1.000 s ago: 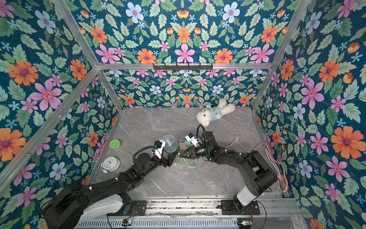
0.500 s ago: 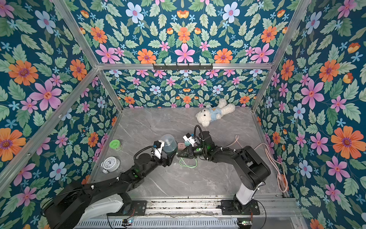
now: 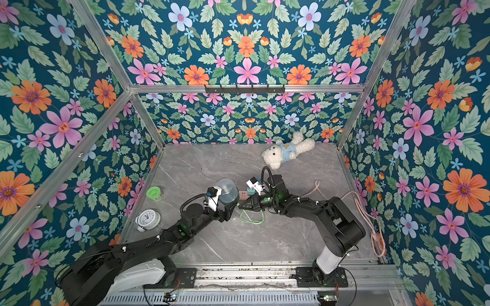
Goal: Charge the cordless meat grinders
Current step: Insert the charging cable into the cordless meat grinder.
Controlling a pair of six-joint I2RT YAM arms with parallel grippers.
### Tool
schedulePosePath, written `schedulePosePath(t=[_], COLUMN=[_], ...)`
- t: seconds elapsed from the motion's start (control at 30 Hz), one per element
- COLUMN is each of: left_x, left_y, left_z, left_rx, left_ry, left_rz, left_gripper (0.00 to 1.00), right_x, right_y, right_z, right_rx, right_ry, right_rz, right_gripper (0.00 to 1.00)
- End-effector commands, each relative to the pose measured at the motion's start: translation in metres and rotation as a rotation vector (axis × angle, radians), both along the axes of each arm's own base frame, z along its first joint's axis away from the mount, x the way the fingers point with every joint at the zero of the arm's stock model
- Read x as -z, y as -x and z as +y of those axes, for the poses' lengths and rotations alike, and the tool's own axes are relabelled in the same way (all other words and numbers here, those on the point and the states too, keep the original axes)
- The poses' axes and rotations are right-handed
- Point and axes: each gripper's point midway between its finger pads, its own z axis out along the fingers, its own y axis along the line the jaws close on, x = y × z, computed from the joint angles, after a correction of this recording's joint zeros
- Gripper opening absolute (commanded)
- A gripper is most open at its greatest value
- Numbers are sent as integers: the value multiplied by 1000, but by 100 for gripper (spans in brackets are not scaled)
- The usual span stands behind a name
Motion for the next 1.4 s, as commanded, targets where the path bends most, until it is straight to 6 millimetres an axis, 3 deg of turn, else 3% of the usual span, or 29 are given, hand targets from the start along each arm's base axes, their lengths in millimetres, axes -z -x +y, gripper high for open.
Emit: schedulePosePath(t=[0.0,0.57,0.73,0.93,1.37], left_x=[0,2,8,6,24], left_y=[56,57,40,27,13], left_z=[-46,-45,-31,-16,6], left_rx=[378,369,248,161,31], left_ry=[41,19,-32,-46,-114], left_rz=[53,58,52,37,55], left_gripper=[49,49,49,49,51], right_x=[-40,-38,-39,-29,-24], right_y=[-35,-30,-25,-15,-6], right_z=[7,5,1,-6,-34], right_rx=[124,116,112,105,142], right_ry=[-95,-81,-62,-34,0], right_rz=[-242,-241,-251,-240,-241], right_gripper=[2,11,25,34,38])
